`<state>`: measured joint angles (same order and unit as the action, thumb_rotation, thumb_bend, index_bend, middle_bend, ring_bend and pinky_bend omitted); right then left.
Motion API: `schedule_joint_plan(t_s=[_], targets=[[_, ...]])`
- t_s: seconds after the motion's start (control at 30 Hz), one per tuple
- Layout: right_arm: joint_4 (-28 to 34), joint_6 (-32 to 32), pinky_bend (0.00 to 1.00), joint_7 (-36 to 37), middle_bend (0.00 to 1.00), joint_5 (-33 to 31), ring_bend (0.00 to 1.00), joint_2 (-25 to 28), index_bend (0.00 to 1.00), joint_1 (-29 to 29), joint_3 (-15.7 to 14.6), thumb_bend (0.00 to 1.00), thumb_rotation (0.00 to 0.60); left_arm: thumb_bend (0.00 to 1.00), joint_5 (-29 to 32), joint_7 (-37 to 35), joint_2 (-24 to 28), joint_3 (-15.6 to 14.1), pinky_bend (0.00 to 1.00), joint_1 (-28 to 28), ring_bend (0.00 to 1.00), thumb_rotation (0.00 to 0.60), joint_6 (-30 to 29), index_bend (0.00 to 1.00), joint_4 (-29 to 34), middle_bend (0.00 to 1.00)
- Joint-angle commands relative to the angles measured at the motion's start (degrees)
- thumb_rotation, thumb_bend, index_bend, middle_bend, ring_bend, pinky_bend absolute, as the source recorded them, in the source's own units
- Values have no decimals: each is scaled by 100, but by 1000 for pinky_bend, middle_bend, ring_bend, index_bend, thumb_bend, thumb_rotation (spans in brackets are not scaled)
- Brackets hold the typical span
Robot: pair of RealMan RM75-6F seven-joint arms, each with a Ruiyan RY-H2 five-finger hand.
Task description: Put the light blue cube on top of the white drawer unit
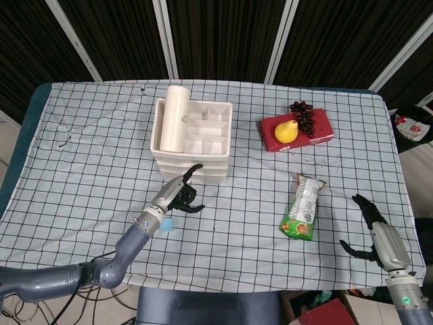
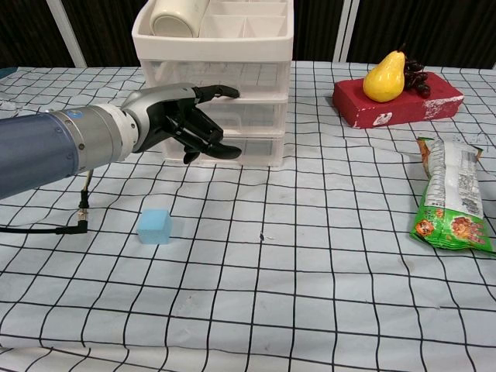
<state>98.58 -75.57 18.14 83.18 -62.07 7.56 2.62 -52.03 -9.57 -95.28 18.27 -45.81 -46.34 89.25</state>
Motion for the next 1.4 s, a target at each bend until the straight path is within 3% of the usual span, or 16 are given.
schedule_joint_plan(t_s=[0.03, 0.37, 0.9, 1.17, 1.4], targets=[[-1, 0, 153, -2, 0, 0, 0, -1, 0, 0, 0, 205, 600, 242, -26, -3, 23, -20, 755, 18, 828, 600, -5, 151, 35, 862], [-2, -11, 153, -15, 0, 10, 0, -5, 0, -4, -3, 206, 600, 242, -165, -26, 210, -130, 755, 134, 828, 600, -30, 210, 350, 863], [7, -23, 153, -24, 0, 22, 0, -7, 0, -10, -9, 206, 600, 243, -733, -199, 813, -580, 755, 700, 828, 600, -353, 190, 1010, 861], [5, -30, 153, -50, 0, 27, 0, -15, 0, -14, -13, 205, 600, 243, -2195, 287, 1007, -951, 755, 962, 828, 600, -1173, 144, 1018, 861], [6, -37, 153, -64, 0, 24, 0, -18, 0, -16, -10, 206, 600, 240, -3121, 1022, 779, -1001, 755, 1146, 831, 600, -2208, 130, 739, 868]])
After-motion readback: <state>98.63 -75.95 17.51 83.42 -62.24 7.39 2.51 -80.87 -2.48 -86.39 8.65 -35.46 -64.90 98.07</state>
